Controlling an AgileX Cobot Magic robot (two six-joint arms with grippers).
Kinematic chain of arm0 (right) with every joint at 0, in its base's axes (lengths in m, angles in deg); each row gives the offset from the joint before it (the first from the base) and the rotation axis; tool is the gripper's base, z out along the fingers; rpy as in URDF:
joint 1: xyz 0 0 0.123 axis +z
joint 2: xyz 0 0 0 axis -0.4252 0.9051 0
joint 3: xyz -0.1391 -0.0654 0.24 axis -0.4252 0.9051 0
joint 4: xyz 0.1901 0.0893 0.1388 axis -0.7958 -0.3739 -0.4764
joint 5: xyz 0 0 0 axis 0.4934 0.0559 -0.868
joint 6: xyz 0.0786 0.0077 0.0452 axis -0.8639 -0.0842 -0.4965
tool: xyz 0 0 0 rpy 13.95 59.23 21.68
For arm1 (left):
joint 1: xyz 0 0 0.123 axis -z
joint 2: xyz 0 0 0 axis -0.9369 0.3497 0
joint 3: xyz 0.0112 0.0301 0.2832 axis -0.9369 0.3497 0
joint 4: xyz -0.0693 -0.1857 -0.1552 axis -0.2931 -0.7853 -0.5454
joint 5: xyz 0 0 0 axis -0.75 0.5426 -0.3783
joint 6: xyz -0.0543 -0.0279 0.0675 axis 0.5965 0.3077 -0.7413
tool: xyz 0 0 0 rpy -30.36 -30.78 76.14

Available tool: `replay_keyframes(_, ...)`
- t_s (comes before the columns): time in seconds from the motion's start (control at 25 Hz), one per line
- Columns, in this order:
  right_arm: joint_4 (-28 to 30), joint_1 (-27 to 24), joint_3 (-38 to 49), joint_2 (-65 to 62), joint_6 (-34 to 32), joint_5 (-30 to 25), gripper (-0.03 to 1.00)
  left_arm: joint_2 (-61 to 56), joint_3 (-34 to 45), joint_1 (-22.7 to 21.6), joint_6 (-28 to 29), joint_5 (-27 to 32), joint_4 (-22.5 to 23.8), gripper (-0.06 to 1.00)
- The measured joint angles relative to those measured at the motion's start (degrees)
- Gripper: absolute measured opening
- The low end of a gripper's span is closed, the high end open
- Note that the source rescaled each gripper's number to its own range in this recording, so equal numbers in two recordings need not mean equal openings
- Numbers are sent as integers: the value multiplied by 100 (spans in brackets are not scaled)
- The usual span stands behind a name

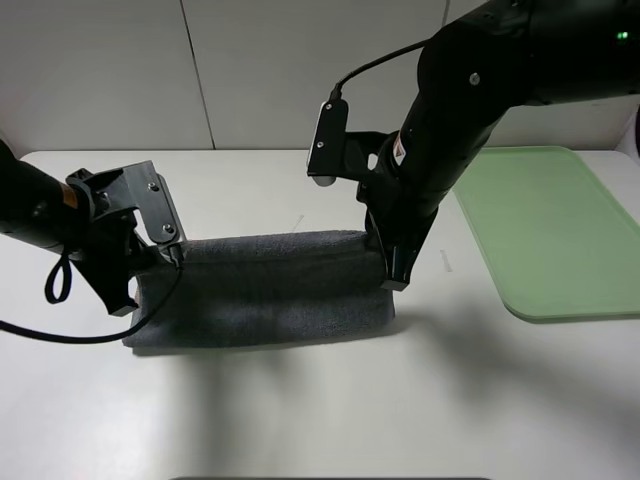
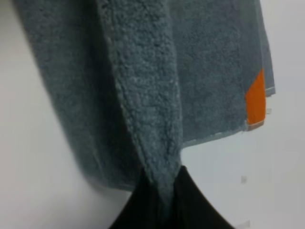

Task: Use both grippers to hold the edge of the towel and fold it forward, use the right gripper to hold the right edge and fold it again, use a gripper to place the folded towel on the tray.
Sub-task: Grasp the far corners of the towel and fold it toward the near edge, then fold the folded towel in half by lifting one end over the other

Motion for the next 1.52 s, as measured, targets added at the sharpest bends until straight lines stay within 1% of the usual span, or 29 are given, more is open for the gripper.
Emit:
replay_keyframes(0.2,101,0,0,47,-25,19,0,83,0,-18,0,-630,47,0)
replay_keyframes(0.32,129,0,0,89,-42,35,0,87,0,-18,0,-878,71,0)
replay_keyframes(0.44,152,0,0,102,-42,62,0,87,7,-18,0,-936,77,3)
replay_keyframes(0.52,224,0,0,102,-42,209,1,87,7,-18,0,-936,77,8)
replay_keyframes(0.56,258,0,0,102,-50,273,8,87,7,-18,5,-936,83,14)
replay_keyframes(0.6,275,0,0,102,-87,304,19,87,7,-18,18,-936,88,21)
replay_keyframes(0.64,288,0,0,102,-154,337,41,87,7,-18,25,-936,88,28)
replay_keyframes(0.68,328,0,0,102,-289,360,65,87,7,-18,36,-910,88,39)
replay_keyframes(0.72,406,0,0,102,-427,388,77,87,12,-18,63,-862,88,51)
replay_keyframes(0.76,505,0,0,102,-583,393,87,87,14,-18,107,-839,88,63)
replay_keyframes(0.8,622,0,0,102,-723,393,92,87,22,-18,173,-839,88,71)
replay_keyframes(0.84,712,0,0,102,-821,393,95,87,22,-18,226,-847,88,79)
replay_keyframes(0.88,767,-5,0,102,-906,387,97,87,22,-18,249,-872,94,84)
replay_keyframes(1.0,852,-5,0,102,-997,382,99,87,22,-18,278,-903,93,90)
replay_keyframes(1.4,851,-5,0,102,-1033,371,100,87,39,-18,282,-936,93,92)
replay_keyframes(1.52,757,-5,0,102,-1037,371,100,67,39,-18,312,-935,93,93)
